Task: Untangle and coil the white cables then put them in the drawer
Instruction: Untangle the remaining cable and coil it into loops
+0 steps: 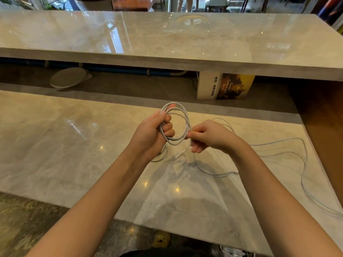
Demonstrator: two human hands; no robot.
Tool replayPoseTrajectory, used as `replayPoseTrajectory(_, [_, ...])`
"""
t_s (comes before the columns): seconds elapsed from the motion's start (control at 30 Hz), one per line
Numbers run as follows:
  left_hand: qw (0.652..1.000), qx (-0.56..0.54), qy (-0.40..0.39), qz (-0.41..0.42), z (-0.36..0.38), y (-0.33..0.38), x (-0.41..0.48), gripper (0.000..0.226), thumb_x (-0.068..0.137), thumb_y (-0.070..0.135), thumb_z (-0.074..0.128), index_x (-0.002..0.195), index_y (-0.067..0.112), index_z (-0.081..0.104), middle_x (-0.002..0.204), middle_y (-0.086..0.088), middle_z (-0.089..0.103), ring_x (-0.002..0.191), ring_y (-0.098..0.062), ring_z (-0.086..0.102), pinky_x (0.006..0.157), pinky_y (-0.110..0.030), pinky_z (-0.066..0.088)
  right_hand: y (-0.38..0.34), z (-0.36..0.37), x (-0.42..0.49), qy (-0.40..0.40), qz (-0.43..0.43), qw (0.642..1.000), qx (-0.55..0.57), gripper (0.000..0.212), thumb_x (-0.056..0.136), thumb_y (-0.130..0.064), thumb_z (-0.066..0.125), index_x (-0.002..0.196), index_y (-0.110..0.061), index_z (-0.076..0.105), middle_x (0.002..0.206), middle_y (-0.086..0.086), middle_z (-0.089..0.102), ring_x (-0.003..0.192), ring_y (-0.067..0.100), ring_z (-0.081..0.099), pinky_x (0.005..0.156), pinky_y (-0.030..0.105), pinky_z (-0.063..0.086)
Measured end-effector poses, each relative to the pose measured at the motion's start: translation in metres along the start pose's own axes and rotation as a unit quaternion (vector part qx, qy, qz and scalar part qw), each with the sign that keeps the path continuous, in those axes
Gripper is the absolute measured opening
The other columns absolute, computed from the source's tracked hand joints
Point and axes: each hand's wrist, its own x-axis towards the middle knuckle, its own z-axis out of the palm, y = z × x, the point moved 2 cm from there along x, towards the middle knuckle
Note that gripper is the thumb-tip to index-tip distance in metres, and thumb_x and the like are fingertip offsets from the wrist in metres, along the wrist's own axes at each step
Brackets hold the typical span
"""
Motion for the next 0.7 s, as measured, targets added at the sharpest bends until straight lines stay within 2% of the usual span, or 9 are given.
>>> replayPoseTrajectory(0.1, [0.998,-0.055,0.001,-0.001,-0.003,-0.003,0.0,0.02,0.1,0.015,0.032,0.1,0.008,0.051,0.07,0.0,0.042,0.053,-0.007,0.032,0.05,-0.018,0.031,0.006,0.012,0.002,0.049,0.006,0.977,0.209,0.02,0.093,-0.009,0.053,0.097,0.005,0.067,0.082,0.02,0.071,0.065,0.019,0.071,0.065,0.026,0.06])
replayPoseTrajectory(0.2, [0.997,-0.069,0.021,0.003,-0.008,-0.005,0.0,0.021,0.1,0.013,0.032,0.107,0.008,0.052,0.07,-0.001,0.041,0.053,-0.007,0.032,0.05,-0.018,0.032,0.01,0.026,0.002,0.068,-0.014,0.918,0.39,0.02,0.094,-0.005,0.049,0.098,0.005,0.066,0.087,0.019,0.072,0.077,0.023,0.072,0.072,0.029,0.06])
replayPoseTrajectory(0.3, [0.994,0.089,0.057,0.033,-0.01,-0.003,-0.002,0.023,0.101,0.012,0.032,0.103,0.012,0.055,0.068,-0.001,0.043,0.056,-0.009,0.038,0.055,-0.021,0.039,0.009,0.034,0.0,0.069,-0.026,0.858,0.508,0.018,0.093,-0.003,0.049,0.093,0.005,0.065,0.085,0.018,0.071,0.081,0.024,0.072,0.077,0.032,0.059])
replayPoseTrajectory(0.37, [0.964,0.245,0.089,0.051,-0.01,-0.001,-0.003,0.024,0.1,0.015,0.034,0.095,0.019,0.057,0.068,-0.002,0.046,0.061,-0.012,0.043,0.065,-0.028,0.044,0.007,0.035,-0.002,0.076,-0.032,0.831,0.55,0.02,0.094,-0.006,0.048,0.092,0.004,0.065,0.084,0.016,0.071,0.083,0.025,0.071,0.08,0.034,0.058])
replayPoseTrajectory(0.43, [0.935,0.325,0.119,0.073,-0.01,0.0,-0.003,0.023,0.101,0.018,0.035,0.1,0.021,0.058,0.069,-0.003,0.049,0.065,-0.014,0.047,0.069,-0.031,0.047,0.003,0.036,-0.003,0.069,-0.038,0.811,0.58,0.022,0.096,-0.008,0.046,0.092,0.005,0.063,0.086,0.016,0.07,0.085,0.026,0.07,0.082,0.036,0.058])
replayPoseTrajectory(0.53, [0.892,0.398,0.169,0.128,-0.011,-0.001,-0.001,0.023,0.101,0.021,0.035,0.108,0.02,0.056,0.077,-0.004,0.052,0.07,-0.015,0.05,0.069,-0.031,0.048,-0.002,0.042,-0.006,0.046,-0.046,0.808,0.585,0.018,0.096,-0.008,0.046,0.099,0.004,0.059,0.094,0.019,0.068,0.09,0.028,0.068,0.085,0.038,0.056])
replayPoseTrajectory(0.6, [0.862,0.441,0.197,0.154,-0.011,-0.003,0.002,0.025,0.101,0.024,0.034,0.111,0.022,0.056,0.095,-0.007,0.054,0.078,-0.014,0.052,0.071,-0.03,0.049,-0.004,0.045,-0.008,0.044,-0.048,0.818,0.571,0.014,0.094,-0.005,0.049,0.103,0.001,0.058,0.096,0.018,0.069,0.093,0.028,0.068,0.084,0.037,0.057])
replayPoseTrajectory(0.67, [0.858,0.449,0.203,0.147,-0.013,-0.005,0.005,0.025,0.101,0.025,0.032,0.11,0.023,0.056,0.102,-0.008,0.054,0.08,-0.013,0.053,0.073,-0.027,0.05,-0.005,0.047,-0.008,0.05,-0.047,0.825,0.56,0.014,0.093,-0.004,0.051,0.104,-0.002,0.059,0.092,0.014,0.07,0.089,0.025,0.069,0.083,0.037,0.057])
replayPoseTrajectory(0.7, [0.873,0.429,0.194,0.127,-0.015,-0.005,0.007,0.026,0.102,0.025,0.032,0.109,0.022,0.057,0.098,-0.006,0.055,0.078,-0.012,0.053,0.071,-0.026,0.05,-0.006,0.047,-0.007,0.054,-0.046,0.829,0.555,0.013,0.093,-0.004,0.05,0.102,-0.004,0.06,0.089,0.013,0.07,0.086,0.023,0.069,0.084,0.038,0.057])
